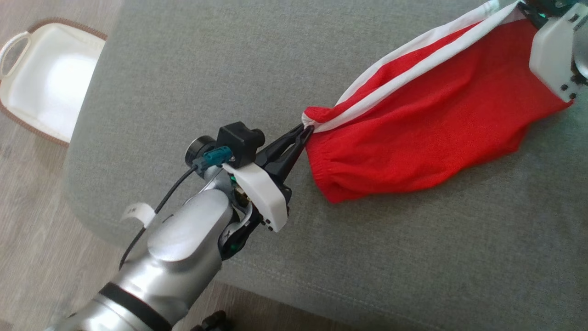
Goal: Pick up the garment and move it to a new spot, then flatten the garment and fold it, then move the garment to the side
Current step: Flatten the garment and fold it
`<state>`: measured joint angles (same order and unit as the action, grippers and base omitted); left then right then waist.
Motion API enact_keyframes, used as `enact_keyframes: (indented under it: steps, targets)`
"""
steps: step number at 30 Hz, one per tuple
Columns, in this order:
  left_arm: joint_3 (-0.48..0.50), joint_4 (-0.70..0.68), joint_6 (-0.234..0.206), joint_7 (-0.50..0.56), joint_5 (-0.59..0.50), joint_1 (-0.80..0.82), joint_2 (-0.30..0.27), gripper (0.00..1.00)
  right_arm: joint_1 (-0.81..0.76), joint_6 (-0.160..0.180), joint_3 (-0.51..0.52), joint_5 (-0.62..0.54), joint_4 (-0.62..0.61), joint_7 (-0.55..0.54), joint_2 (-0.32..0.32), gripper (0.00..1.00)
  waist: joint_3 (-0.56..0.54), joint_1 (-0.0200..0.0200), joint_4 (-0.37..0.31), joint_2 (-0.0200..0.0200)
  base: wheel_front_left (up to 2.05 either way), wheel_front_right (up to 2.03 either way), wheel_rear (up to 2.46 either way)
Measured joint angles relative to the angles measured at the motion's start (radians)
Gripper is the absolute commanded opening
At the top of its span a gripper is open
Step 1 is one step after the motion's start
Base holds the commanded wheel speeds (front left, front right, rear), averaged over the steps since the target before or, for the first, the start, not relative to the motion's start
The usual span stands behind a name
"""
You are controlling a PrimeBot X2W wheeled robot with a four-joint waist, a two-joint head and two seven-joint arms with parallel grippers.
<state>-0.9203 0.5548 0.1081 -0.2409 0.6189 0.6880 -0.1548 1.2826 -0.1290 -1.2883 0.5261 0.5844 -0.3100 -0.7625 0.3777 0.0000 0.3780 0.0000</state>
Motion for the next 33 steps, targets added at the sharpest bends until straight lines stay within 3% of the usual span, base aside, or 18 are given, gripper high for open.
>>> enact_keyframes:
  steps: [4,5,6,8,9,11,17,20,23,30,33]
  targets:
    - [0.003,0.032,0.007,-0.008,0.0,0.01,0.012,0.0,0.0,0.0,0.0,-0.01,0.021,-0.005,0.001,0.0,0.017,0.0,0.013,0.0,0.0,0.0,0.0]
    - [0.003,0.039,0.007,-0.008,-0.001,0.014,0.013,0.0,0.001,0.0,0.0,-0.008,0.034,0.007,0.004,0.66,0.019,0.0,0.015,0.0,0.0,0.0,0.0]
    - [0.005,0.045,0.008,-0.008,-0.004,0.016,0.015,0.0,0.003,0.0,0.0,0.003,0.056,0.018,0.01,1.0,0.02,0.0001,0.016,0.0,0.0,0.0,0.0]
    - [0.015,0.062,0.008,-0.008,-0.012,0.017,0.022,0.65,0.012,0.0,0.001,0.03,0.105,0.049,0.029,1.0,0.017,0.0001,0.014,0.0,0.0,0.0,0.0]
    - [0.025,0.064,0.008,-0.008,-0.012,0.016,0.024,0.83,0.02,0.0,0.002,0.034,0.125,0.067,0.037,1.0,0.015,0.0001,0.013,0.0,0.0,0.0,0.0]
    - [0.045,0.063,0.007,-0.008,-0.019,0.016,0.026,1.0,0.034,0.0,0.014,0.034,0.168,0.114,0.057,1.0,0.008,0.0001,0.008,0.0,0.0,0.0,0.0]
    - [0.095,0.064,-0.001,-0.008,-0.041,0.004,0.021,1.0,0.028,0.0,0.09,0.068,0.273,0.231,0.126,1.0,-0.029,0.0001,-0.013,0.0,0.0,0.0,0.0]
    - [0.132,0.062,-0.018,-0.009,-0.053,-0.029,0.009,1.0,-0.025,0.0,0.194,0.124,0.339,0.325,0.185,1.0,-0.064,0.0001,-0.032,0.0,0.0,0.0,0.0]
    - [0.229,0.024,-0.04,-0.009,-0.048,-0.096,-0.004,1.0,-0.122,0.0,0.3,0.166,0.409,0.456,0.263,1.0,-0.121,0.0001,-0.063,0.0,0.0,0.0,0.0]
    - [0.405,-0.114,-0.082,-0.009,-0.047,-0.216,0.001,1.0,-0.274,0.0,0.447,0.175,0.399,0.56,0.345,1.0,-0.23,0.0,-0.125,0.0001,0.0,0.0,0.0]
    - [0.472,-0.159,-0.094,-0.009,-0.065,-0.28,0.005,1.0,-0.354,0.0,0.578,0.147,0.319,0.561,0.363,1.0,-0.272,0.0,-0.156,0.0001,0.0,0.0,0.0]
